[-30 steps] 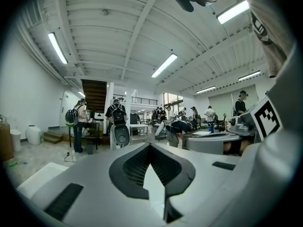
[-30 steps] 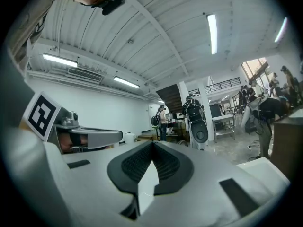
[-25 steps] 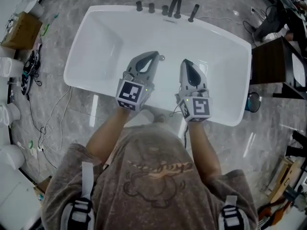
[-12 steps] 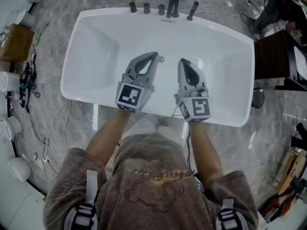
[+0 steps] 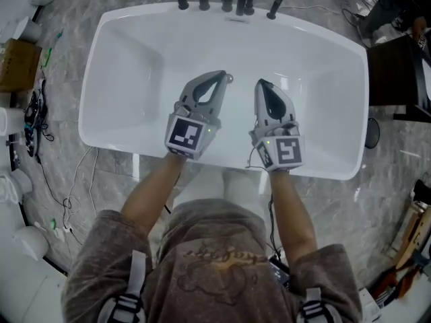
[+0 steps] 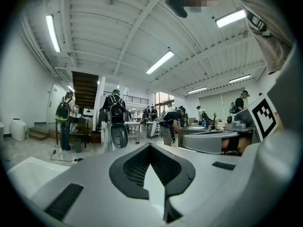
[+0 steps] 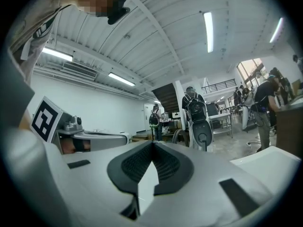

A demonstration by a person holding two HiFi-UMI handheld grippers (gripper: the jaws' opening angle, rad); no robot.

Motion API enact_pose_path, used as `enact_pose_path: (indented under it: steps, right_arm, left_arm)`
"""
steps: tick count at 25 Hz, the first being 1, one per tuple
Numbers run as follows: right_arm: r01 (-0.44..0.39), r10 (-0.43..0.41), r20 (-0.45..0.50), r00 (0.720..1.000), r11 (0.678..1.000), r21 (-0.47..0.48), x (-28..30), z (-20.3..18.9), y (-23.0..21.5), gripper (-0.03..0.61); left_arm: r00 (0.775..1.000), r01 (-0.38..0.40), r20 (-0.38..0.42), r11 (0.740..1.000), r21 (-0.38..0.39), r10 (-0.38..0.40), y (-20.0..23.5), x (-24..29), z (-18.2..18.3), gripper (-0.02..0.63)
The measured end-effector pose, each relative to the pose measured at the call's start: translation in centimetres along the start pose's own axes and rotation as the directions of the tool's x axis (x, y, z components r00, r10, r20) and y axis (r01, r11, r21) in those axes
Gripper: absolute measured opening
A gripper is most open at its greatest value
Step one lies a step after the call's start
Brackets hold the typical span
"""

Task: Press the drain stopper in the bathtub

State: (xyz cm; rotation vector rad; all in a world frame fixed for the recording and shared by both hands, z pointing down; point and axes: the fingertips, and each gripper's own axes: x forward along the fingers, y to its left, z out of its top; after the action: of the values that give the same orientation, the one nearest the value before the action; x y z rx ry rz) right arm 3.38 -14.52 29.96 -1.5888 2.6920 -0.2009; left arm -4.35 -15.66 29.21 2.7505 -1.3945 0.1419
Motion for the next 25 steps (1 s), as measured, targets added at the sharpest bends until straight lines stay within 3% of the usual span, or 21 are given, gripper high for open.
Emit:
enact_pose_path:
  steps: [25]
  right_arm:
    - [-0.021,0.021,0.013,1.0,1.0,0.011,5.8,-14.9,-3.8,0.0]
  left_arm:
    - [1.0,0.013,-0.025,1.0,0.008,-0.013,3.5,6.3,-15.4,-0.002]
